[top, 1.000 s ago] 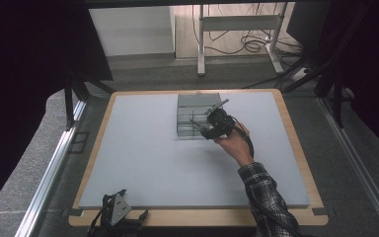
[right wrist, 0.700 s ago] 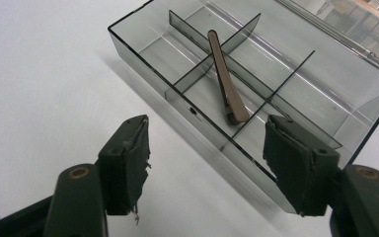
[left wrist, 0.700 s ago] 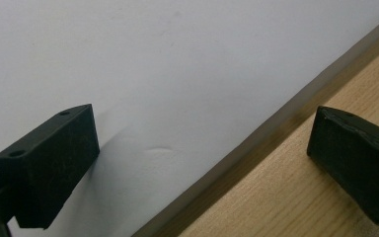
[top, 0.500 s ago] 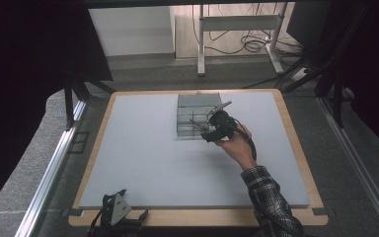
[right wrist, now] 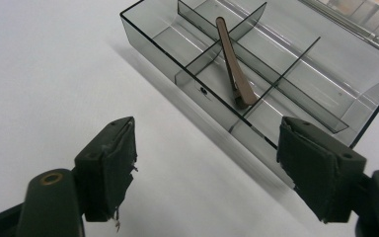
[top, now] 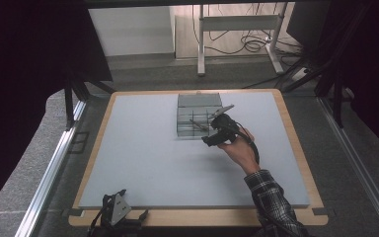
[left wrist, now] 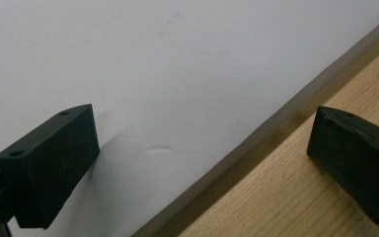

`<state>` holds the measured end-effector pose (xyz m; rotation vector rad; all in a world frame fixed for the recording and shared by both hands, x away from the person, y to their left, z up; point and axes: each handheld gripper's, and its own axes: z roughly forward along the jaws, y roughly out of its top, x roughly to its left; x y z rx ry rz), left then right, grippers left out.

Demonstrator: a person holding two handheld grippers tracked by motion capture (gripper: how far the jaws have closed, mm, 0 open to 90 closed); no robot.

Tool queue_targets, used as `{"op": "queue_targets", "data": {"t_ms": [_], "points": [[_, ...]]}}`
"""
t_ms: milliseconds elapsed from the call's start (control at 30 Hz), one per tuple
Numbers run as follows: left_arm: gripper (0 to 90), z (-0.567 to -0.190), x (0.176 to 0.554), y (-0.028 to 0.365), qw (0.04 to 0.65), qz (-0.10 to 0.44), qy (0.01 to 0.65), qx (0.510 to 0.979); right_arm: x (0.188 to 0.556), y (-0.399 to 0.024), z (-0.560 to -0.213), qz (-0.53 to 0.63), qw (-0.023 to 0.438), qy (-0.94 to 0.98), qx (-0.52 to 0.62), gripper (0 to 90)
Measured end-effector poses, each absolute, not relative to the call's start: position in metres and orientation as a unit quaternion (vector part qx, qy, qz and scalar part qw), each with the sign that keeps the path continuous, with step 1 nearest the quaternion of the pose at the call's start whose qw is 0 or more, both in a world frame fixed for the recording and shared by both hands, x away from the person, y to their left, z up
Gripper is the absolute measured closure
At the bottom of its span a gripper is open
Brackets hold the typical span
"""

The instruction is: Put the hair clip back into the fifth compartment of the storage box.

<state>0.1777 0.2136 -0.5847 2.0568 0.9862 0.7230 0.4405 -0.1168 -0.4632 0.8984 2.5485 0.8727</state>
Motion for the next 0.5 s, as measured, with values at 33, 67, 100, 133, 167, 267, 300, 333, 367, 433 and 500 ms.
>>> {"op": "queue_targets", "data": {"t_ms": [33, 67, 100, 133, 167, 267, 300, 333, 367, 433, 500], "points": [[0.0, -0.585, 0.178, 0.214, 0.366, 0.281, 0.384, 0.8, 0.44, -0.117, -0.463, 0.304, 0.151, 0.887, 0.312, 21.6], [0.0, -0.585, 0.178, 0.214, 0.366, 0.281, 0.384, 0.8, 0.439, -0.118, -0.463, 0.304, 0.151, 0.887, 0.312, 21.0], [0.0, -0.585, 0.178, 0.213, 0.366, 0.281, 0.384, 0.8, 0.438, -0.118, -0.464, 0.304, 0.152, 0.887, 0.312, 20.4], [0.0, -0.585, 0.178, 0.214, 0.366, 0.282, 0.383, 0.8, 0.438, -0.118, -0.464, 0.304, 0.152, 0.887, 0.313, 20.1], [0.0, -0.585, 0.178, 0.214, 0.366, 0.282, 0.383, 0.8, 0.437, -0.119, -0.464, 0.306, 0.152, 0.886, 0.312, 19.7], [0.0, -0.585, 0.178, 0.214, 0.366, 0.282, 0.383, 0.8, 0.435, -0.121, -0.463, 0.308, 0.152, 0.885, 0.313, 18.9], [0.0, -0.585, 0.178, 0.214, 0.366, 0.282, 0.384, 0.8, 0.434, -0.121, -0.463, 0.309, 0.151, 0.885, 0.314, 18.6], [0.0, -0.585, 0.178, 0.214, 0.366, 0.282, 0.383, 0.8, 0.433, -0.122, -0.463, 0.31, 0.151, 0.885, 0.314, 18.4], [0.0, -0.585, 0.178, 0.214, 0.366, 0.282, 0.383, 0.8, 0.433, -0.122, -0.463, 0.311, 0.15, 0.885, 0.314, 17.9], [0.0, -0.585, 0.178, 0.214, 0.366, 0.282, 0.383, 0.8, 0.431, -0.123, -0.463, 0.309, 0.148, 0.886, 0.313, 16.9], [0.0, -0.585, 0.178, 0.214, 0.366, 0.282, 0.383, 0.8, 0.429, -0.124, -0.464, 0.306, 0.149, 0.887, 0.313, 15.7]]}}
